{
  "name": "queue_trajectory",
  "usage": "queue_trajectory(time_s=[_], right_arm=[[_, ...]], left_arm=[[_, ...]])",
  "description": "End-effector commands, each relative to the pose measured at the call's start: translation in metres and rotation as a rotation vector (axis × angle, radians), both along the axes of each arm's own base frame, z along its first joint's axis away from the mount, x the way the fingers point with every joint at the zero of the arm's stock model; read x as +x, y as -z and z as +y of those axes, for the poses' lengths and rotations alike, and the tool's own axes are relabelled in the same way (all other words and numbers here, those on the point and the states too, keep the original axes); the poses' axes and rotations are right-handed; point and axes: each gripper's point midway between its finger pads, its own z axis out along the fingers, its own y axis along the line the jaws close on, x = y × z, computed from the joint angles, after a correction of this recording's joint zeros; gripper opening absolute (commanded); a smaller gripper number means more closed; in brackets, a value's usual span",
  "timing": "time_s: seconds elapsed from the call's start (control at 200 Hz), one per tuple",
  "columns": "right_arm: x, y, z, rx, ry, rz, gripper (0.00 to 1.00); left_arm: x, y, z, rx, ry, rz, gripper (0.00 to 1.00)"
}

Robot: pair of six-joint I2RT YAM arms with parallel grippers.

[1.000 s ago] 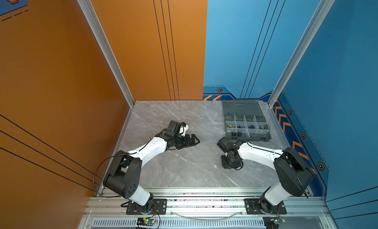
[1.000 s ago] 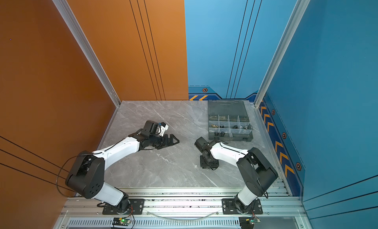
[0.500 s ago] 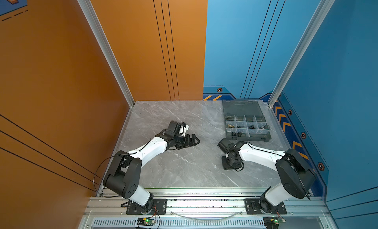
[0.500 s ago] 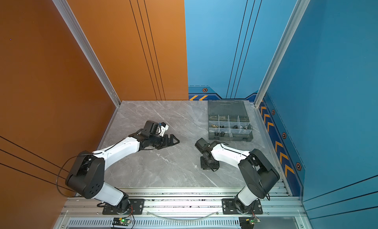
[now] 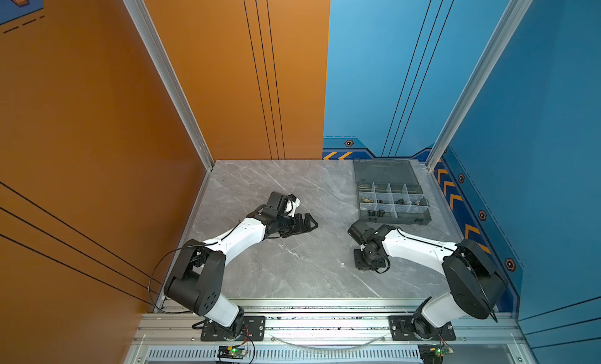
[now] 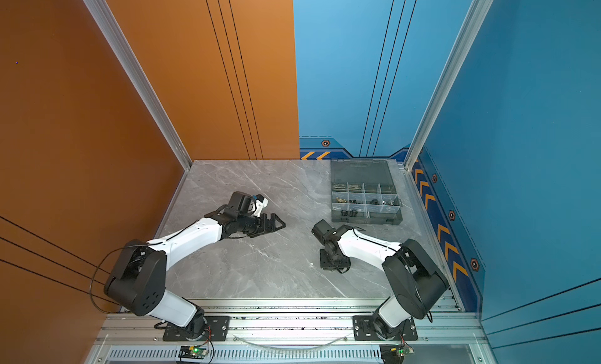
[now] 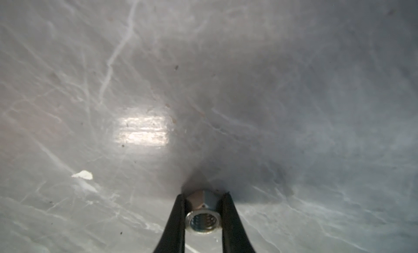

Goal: Sort the screws and nuts into containers
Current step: Pick up the nut from the bottom-center of the table, then place the nut into the container.

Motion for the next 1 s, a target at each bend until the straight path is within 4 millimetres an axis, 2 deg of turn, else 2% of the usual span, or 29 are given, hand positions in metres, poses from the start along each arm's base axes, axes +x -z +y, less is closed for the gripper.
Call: queue_trajectory(time_s=[0.0, 0.085, 0.18, 0.295, 0.471, 0.631, 0.716, 0.821, 0.996], right_arm=[[0.022, -0.030, 0.004, 0.110, 0.032, -0.086, 0.00], [0.047, -0.059, -0.005, 0.158, 0.066, -0.167, 0.00], [0.081, -0.091, -0.031, 0.183, 0.145, -0.263, 0.00], [0.123, -0.121, -0.085, 0.148, 0.286, -0.370, 0.00], [0.180, -0.148, -0.164, 0.106, 0.459, -0.466, 0.00], [0.222, -0.151, -0.219, 0.103, 0.581, -0.505, 0.00], [0.236, -0.139, -0.244, 0.088, 0.630, -0.488, 0.00], [0.251, -0.124, -0.265, 0.100, 0.675, -0.461, 0.00], [0.269, -0.095, -0.281, 0.080, 0.685, -0.411, 0.00]], left_arm=[[0.000, -0.009, 0.001, -0.002, -0.009, -0.027, 0.98], [0.000, -0.011, 0.001, -0.003, -0.009, -0.030, 0.98], [0.000, -0.011, 0.001, -0.003, -0.009, -0.032, 0.98], [0.000, -0.012, 0.001, -0.008, -0.010, -0.029, 0.98], [0.000, -0.012, 0.000, -0.012, -0.008, -0.028, 0.98], [0.001, -0.015, 0.000, -0.015, -0.007, -0.034, 0.98], [0.001, -0.016, 0.000, -0.014, -0.011, -0.035, 0.98], [0.002, -0.016, -0.001, -0.015, -0.010, -0.034, 0.98], [0.004, -0.017, -0.003, -0.014, -0.013, -0.036, 0.98]])
